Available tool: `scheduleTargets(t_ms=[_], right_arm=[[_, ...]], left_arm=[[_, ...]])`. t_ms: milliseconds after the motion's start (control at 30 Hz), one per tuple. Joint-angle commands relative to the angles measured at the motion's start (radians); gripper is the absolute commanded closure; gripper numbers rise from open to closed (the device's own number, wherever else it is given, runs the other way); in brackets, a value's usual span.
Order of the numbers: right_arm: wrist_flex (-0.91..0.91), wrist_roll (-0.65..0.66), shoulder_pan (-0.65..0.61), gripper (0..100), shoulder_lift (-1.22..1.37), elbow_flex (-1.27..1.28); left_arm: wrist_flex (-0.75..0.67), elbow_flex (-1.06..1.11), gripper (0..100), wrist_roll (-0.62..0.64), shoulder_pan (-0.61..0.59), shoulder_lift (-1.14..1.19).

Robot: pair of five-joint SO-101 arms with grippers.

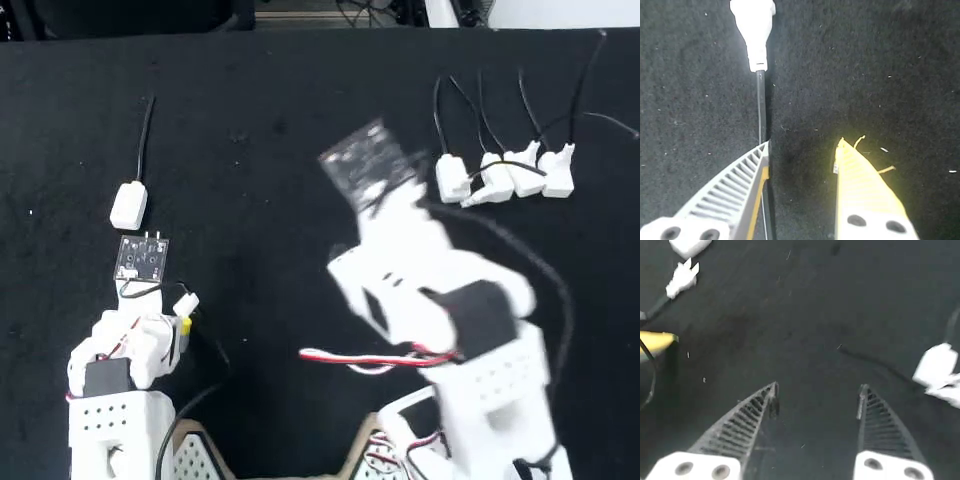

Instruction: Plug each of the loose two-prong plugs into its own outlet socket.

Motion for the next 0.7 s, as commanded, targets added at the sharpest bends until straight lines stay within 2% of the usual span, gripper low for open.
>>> scheduleTargets(t_ms=[0, 233, 333, 467, 667], right_arm=[[-0.219, 0.02, -0.025, 76.2, -0.113, 0.28], [-0.721, 0.057, -0.12, 76.2, -0.168, 0.731], [-0.89, 0.057, -0.12, 76.2, -0.173, 0.863], [-0.973, 0.057, -0.1, 76.2, -0.173, 0.938], [-0.991, 0.063, -0.1, 76.2, -0.173, 0.978]], left_arm=[[0.003, -0.015, 78, 0.006, -0.01, -0.008], [0.0, -0.008, 78, 0.006, -0.01, -0.008], [-0.002, -0.007, 78, 0.006, -0.012, -0.008], [-0.002, -0.007, 78, 0.006, -0.012, -0.009], [-0.003, -0.008, 78, 0.006, -0.012, -0.009]])
